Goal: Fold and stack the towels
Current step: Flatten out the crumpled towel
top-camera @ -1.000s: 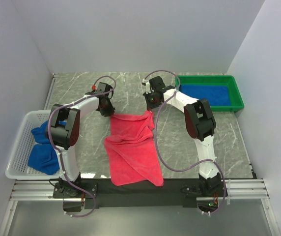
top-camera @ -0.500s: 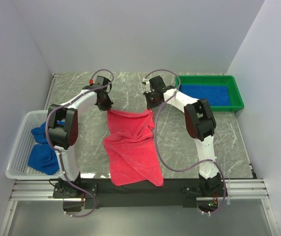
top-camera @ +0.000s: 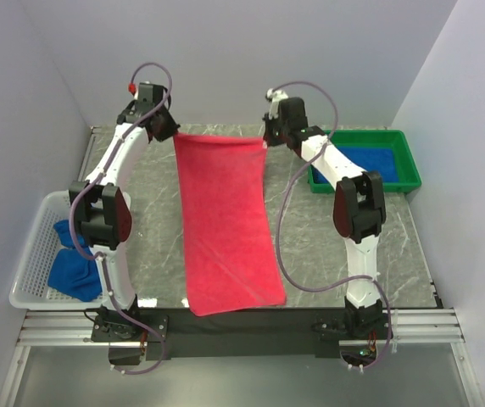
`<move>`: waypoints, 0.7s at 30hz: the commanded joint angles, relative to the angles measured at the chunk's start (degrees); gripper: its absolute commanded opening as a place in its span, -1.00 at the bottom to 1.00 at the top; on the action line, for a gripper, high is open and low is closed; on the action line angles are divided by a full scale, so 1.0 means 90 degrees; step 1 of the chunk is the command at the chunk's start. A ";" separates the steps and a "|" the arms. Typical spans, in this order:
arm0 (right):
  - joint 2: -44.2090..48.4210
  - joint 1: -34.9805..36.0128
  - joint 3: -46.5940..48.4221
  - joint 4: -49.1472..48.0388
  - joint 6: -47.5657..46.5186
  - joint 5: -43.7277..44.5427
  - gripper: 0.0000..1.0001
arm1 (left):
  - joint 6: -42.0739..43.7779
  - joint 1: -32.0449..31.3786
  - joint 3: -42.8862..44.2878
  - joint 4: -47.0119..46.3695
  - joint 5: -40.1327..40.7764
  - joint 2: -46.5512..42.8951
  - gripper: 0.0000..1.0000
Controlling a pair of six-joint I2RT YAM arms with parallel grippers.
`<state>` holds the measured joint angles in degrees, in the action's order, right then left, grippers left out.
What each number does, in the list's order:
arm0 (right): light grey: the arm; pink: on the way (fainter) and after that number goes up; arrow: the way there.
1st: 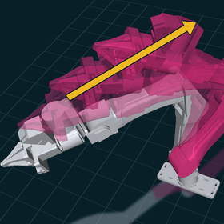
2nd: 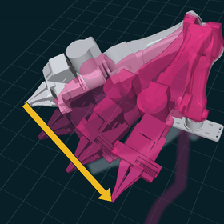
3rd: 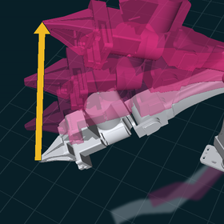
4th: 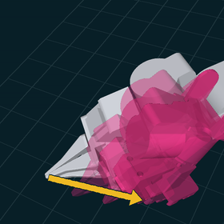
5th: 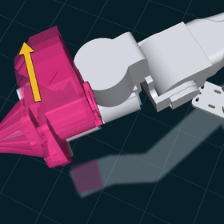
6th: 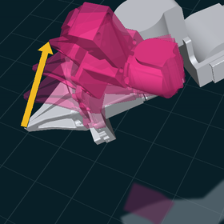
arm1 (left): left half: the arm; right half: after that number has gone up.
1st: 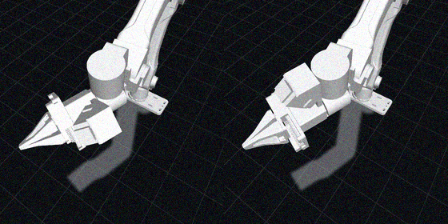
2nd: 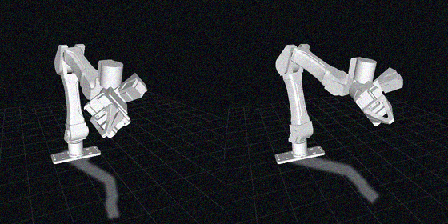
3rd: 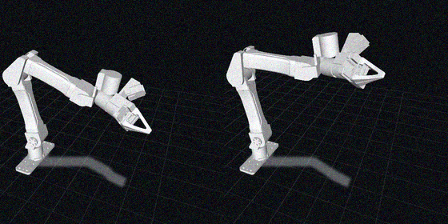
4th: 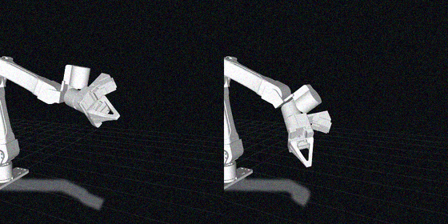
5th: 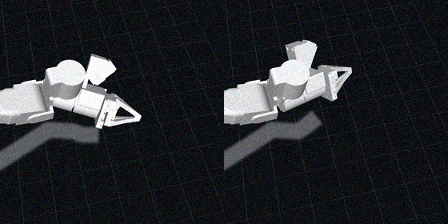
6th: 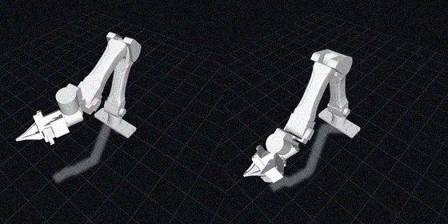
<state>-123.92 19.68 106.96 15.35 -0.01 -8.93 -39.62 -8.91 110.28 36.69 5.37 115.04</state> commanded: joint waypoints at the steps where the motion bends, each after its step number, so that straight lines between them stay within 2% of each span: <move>1: 0.0302 -0.0224 0.0644 -0.0865 -0.0300 0.0387 -1.00 | 0.0173 0.0159 0.0705 -0.0228 -0.0098 0.0205 -0.99; 7: -0.0195 -0.0370 0.1659 -0.1548 -0.0983 0.0523 -1.00 | 0.0027 0.0237 0.0862 -0.1214 -0.0547 0.0449 -0.99; 10: -0.0420 -0.0400 0.1749 -0.1919 -0.1335 0.0504 -1.00 | -0.0051 0.0286 0.0804 -0.1615 -0.0830 0.0635 -0.99; 15: -0.0441 -0.0429 0.1437 -0.2380 -0.1454 0.0319 -1.00 | -0.0246 0.0501 0.0746 -0.1859 -0.1483 0.0938 -0.99; 18: -0.0159 -0.0429 0.0843 -0.2691 -0.1493 0.0007 -1.00 | -0.0364 0.0570 0.0376 -0.2064 -0.1709 0.0782 -0.99; 21: 0.0232 -0.0419 -0.0085 -0.3598 -0.1532 -0.0248 -1.00 | -0.0344 0.0570 0.0062 -0.2240 -0.1982 0.0567 -0.99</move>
<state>-126.78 16.99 111.00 -7.05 -11.75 -9.65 -42.17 -4.64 112.73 20.18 -9.30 123.68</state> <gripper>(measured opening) 0.026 0.029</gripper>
